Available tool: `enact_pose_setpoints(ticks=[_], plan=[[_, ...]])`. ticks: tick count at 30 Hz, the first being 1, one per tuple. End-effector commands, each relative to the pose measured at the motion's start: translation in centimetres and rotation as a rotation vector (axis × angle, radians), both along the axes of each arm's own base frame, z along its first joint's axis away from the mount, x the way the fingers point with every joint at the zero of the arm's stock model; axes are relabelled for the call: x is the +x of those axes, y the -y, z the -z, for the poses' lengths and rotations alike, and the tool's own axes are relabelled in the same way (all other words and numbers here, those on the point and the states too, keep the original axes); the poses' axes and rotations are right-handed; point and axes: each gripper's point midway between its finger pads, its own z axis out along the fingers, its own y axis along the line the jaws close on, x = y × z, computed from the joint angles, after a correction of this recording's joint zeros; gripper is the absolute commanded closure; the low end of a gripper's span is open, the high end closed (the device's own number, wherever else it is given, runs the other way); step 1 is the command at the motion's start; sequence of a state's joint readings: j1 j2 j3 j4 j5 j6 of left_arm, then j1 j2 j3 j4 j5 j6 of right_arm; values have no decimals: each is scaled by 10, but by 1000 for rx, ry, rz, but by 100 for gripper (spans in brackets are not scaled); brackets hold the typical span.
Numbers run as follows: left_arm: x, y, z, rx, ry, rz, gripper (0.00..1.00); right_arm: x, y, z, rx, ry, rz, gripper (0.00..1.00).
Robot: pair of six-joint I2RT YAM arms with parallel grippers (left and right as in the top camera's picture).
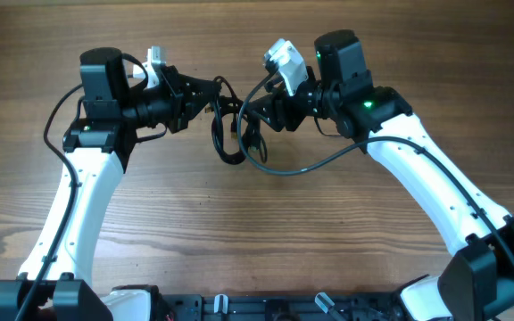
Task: Untangle cables
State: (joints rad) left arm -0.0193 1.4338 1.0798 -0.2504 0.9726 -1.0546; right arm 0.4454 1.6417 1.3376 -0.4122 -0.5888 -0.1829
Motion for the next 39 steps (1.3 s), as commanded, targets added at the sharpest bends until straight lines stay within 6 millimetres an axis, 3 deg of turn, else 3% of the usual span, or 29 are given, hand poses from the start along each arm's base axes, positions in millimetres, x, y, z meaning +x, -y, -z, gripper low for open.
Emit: enact_pose_setpoints(ticks=[1,4,9,12,15,17,20,26,29,32,36,38,39], plan=[[-13,7,-22,-83,4,66,96,-12,-19,6,44,40,-184,36],[-14,8,-24,-102,-11,70,96,-10,-23,18,41,20,-193,35],[-14,8,-24,-110,-28,64,96,-23,-39,28,63,20,-293,35],[-15,9,-26,-119,-31,72,96,-15,-48,36,67,21,-275,51],[-14,9,-27,-118,-17,73,96,4,-38,43,47,-82,-88,71],[-7,4,-23,-85,-2,28,96,9,-31,38,72,-136,-28,85],[9,-7,-14,15,65,-56,96,10,-20,27,105,-207,48,95],[34,-43,13,224,76,-267,96,7,11,0,70,-220,223,96],[34,-65,36,335,-4,-376,96,3,31,4,20,-281,360,96],[27,-72,52,402,-61,-399,96,-1,44,18,-15,-377,469,96],[10,-76,78,512,-167,-420,96,0,46,19,-4,-406,511,96],[6,-67,84,563,-140,-354,94,-1,45,19,-2,-410,506,96],[5,-60,87,588,-116,-309,88,-2,45,19,-1,-416,503,96]])
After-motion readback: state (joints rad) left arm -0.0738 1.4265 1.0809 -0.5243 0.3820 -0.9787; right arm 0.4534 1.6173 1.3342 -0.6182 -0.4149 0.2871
